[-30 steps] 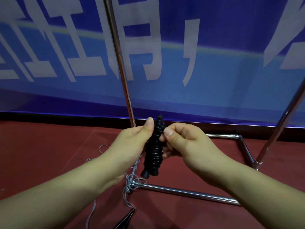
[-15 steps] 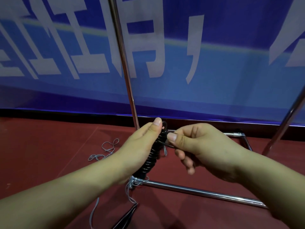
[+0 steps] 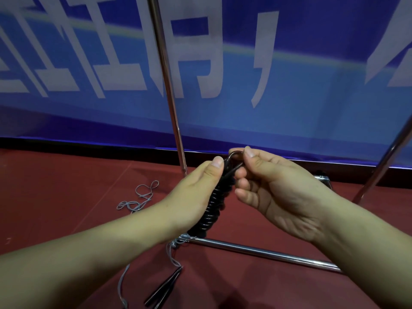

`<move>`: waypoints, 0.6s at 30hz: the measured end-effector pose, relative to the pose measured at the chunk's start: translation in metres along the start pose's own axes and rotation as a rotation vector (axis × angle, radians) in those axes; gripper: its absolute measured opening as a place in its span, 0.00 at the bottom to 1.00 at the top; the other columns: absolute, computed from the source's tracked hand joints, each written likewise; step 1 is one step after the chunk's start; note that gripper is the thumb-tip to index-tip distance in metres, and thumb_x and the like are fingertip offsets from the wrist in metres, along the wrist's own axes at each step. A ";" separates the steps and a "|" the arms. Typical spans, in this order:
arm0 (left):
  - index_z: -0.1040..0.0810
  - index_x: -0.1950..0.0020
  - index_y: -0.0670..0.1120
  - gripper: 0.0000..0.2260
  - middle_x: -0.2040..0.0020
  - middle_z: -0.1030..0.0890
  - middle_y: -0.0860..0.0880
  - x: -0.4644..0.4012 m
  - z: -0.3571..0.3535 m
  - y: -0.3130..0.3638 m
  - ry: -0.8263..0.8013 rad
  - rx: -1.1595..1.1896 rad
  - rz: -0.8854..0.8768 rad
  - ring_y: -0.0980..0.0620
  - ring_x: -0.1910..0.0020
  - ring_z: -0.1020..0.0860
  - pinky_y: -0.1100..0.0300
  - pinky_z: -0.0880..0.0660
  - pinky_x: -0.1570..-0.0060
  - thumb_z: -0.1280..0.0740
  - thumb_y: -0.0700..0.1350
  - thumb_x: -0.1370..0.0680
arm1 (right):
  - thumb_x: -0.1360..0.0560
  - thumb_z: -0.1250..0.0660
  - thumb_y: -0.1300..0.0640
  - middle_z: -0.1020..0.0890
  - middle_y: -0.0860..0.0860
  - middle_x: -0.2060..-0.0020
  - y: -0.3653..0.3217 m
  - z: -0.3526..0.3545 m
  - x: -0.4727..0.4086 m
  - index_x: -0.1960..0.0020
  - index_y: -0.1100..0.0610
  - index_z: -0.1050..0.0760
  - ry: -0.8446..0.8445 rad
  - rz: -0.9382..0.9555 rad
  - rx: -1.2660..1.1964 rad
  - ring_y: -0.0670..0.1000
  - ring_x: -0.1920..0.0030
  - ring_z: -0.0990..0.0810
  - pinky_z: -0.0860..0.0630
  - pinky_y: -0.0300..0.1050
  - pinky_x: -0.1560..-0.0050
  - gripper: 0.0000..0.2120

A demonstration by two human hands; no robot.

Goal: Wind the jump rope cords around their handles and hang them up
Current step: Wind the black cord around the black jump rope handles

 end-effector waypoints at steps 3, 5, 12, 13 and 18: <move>0.23 0.48 0.52 0.15 0.62 0.17 0.60 0.003 -0.006 -0.002 -0.026 -0.042 0.025 0.64 0.61 0.21 0.65 0.26 0.56 0.48 0.55 0.17 | 0.29 0.32 0.50 0.25 0.50 0.71 0.002 -0.003 -0.001 0.50 0.56 0.18 -0.009 0.023 0.014 0.45 0.73 0.27 0.23 0.37 0.72 0.13; 0.22 0.48 0.51 0.16 0.61 0.17 0.59 0.003 -0.004 -0.004 -0.006 -0.039 0.045 0.62 0.61 0.21 0.62 0.26 0.55 0.47 0.55 0.16 | 0.29 0.32 0.49 0.26 0.49 0.71 0.002 -0.002 -0.003 0.50 0.56 0.18 0.008 0.039 0.041 0.44 0.73 0.28 0.24 0.37 0.73 0.13; 0.22 0.36 0.52 0.25 0.47 0.17 0.43 -0.002 0.006 -0.009 0.077 0.000 0.081 0.48 0.55 0.22 0.46 0.24 0.52 0.42 0.65 0.25 | 0.28 0.32 0.50 0.26 0.50 0.73 0.000 0.005 -0.003 0.53 0.60 0.18 0.067 0.074 0.129 0.45 0.74 0.29 0.27 0.37 0.74 0.13; 0.22 0.36 0.52 0.25 0.47 0.17 0.44 -0.002 0.007 -0.010 0.081 0.000 0.081 0.48 0.54 0.21 0.46 0.24 0.51 0.42 0.66 0.25 | 0.27 0.33 0.51 0.26 0.50 0.73 0.001 0.005 -0.003 0.52 0.60 0.18 0.072 0.069 0.140 0.45 0.74 0.29 0.27 0.37 0.74 0.13; 0.21 0.39 0.54 0.24 0.48 0.15 0.50 -0.001 0.012 -0.010 0.122 -0.049 0.084 0.51 0.48 0.19 0.40 0.23 0.42 0.43 0.67 0.25 | 0.24 0.33 0.52 0.25 0.50 0.72 0.004 0.007 -0.003 0.53 0.61 0.18 0.103 0.020 0.185 0.44 0.74 0.28 0.25 0.36 0.74 0.12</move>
Point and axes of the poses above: each hand's wrist, its own x-axis away from the middle knuckle, its own z-axis out of the back of the hand, y = z × x, the point moved 8 cm from there along -x, towards the middle knuckle
